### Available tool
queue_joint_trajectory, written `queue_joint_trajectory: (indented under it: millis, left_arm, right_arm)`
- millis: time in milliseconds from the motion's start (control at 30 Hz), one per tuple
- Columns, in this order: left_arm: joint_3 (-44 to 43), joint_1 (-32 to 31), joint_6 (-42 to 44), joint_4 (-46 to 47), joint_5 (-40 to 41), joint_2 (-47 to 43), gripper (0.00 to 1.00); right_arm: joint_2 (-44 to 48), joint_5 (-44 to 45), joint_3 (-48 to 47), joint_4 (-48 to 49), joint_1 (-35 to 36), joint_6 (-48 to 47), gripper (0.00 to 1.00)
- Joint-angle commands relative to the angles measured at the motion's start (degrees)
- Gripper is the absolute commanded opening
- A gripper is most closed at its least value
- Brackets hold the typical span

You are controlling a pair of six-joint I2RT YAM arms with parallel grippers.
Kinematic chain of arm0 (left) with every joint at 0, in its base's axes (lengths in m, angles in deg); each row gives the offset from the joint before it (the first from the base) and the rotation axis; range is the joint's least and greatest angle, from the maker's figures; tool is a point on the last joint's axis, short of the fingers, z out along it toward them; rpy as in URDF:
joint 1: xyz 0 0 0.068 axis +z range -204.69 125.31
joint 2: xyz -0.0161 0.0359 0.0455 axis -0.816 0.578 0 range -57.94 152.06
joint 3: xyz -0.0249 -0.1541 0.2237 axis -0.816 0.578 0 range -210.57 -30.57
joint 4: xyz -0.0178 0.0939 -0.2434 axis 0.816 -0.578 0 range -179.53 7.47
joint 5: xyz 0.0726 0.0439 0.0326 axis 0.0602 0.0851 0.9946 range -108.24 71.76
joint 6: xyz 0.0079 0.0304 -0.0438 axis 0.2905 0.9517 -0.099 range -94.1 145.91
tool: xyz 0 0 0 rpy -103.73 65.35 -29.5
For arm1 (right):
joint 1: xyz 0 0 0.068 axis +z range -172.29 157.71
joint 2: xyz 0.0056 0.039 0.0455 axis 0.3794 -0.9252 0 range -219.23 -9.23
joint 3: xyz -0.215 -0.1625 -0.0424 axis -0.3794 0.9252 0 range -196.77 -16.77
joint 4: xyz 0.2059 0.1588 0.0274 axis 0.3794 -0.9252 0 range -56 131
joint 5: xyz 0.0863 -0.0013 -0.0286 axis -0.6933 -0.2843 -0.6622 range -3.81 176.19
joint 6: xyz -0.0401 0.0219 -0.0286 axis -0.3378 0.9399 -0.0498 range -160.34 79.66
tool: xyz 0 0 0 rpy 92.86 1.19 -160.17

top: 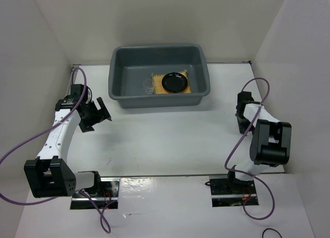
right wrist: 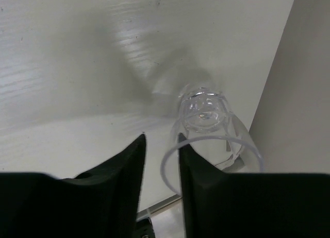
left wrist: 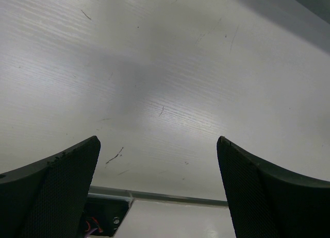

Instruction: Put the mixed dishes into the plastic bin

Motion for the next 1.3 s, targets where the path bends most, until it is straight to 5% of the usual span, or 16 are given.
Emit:
queue_joint_trajectory:
  millis: [0, 200, 333, 433, 533, 700, 800, 833, 933, 1000, 1033, 1067, 1133, 1267]
  left_arm:
    - [0.1, 0.4, 0.3, 0.7, 0.7, -1.6, 1.0]
    - [0.1, 0.4, 0.3, 0.7, 0.7, -2.7, 1.0]
    - [0.7, 0.4, 0.3, 0.7, 1.2, -2.7, 1.0]
    - [0.7, 0.4, 0.3, 1.3, 1.2, -2.7, 1.0]
    - [0.7, 0.4, 0.3, 1.3, 1.2, -2.7, 1.0]
    - [0.7, 0.4, 0.3, 1.8, 1.2, -1.4, 1.0]
    - [0.7, 0.4, 0.3, 1.8, 1.2, -2.1, 1.0]
    - [0.7, 0.4, 0.3, 1.8, 1.2, -2.1, 1.0]
    - [0.7, 0.4, 0.3, 1.8, 1.7, -3.1, 1.0]
    - [0.7, 0.4, -0.2, 1.8, 1.7, -3.1, 1.0]
    - [0.7, 0.4, -0.2, 1.8, 1.7, -3.1, 1.0]
    - [0.7, 0.4, -0.2, 1.8, 1.7, -3.1, 1.0]
    - [0.7, 0.4, -0.2, 1.8, 1.7, -3.1, 1.0]
    - [0.7, 0.4, -0.2, 1.8, 1.7, -1.2, 1.0]
  right_arm:
    - [-1.4, 2.9, -1.2, 3.7, -0.2, -0.5, 0.33]
    - [-3.5, 4.7, -2.2, 4.3, -0.7, -0.5, 0.01]
    - [-0.3, 0.7, -7.1, 1.3, -0.7, -1.0, 0.0]
    - [4.3, -10.9, -18.8, -5.7, 0.2, -4.6, 0.0]
    - [5.7, -21.0, -38.8, -8.4, 4.1, -9.3, 0.0]
    - [-9.9, -33.5, -71.2, -15.9, 12.5, -14.1, 0.0]
    - [-25.6, -38.6, -107.0, -28.5, 15.2, -13.4, 0.0]
    - [-36.9, -39.3, -126.0, -32.7, 17.4, -12.7, 0.0]
    - [-29.3, -43.1, -102.8, -17.2, 22.1, -14.8, 0.0]
    - [-34.2, -48.3, -108.3, -17.5, 23.6, -12.7, 0.0]
    - [-38.5, -51.2, -123.1, -19.1, 25.5, -9.3, 0.0]
    - [-44.2, -53.4, -127.1, -19.1, 26.3, -8.3, 0.0]
    - [-41.8, -56.8, -115.1, -8.7, 30.3, -7.2, 0.0]
    - [-52.5, -57.4, -127.8, -5.2, 37.4, -4.8, 0.0]
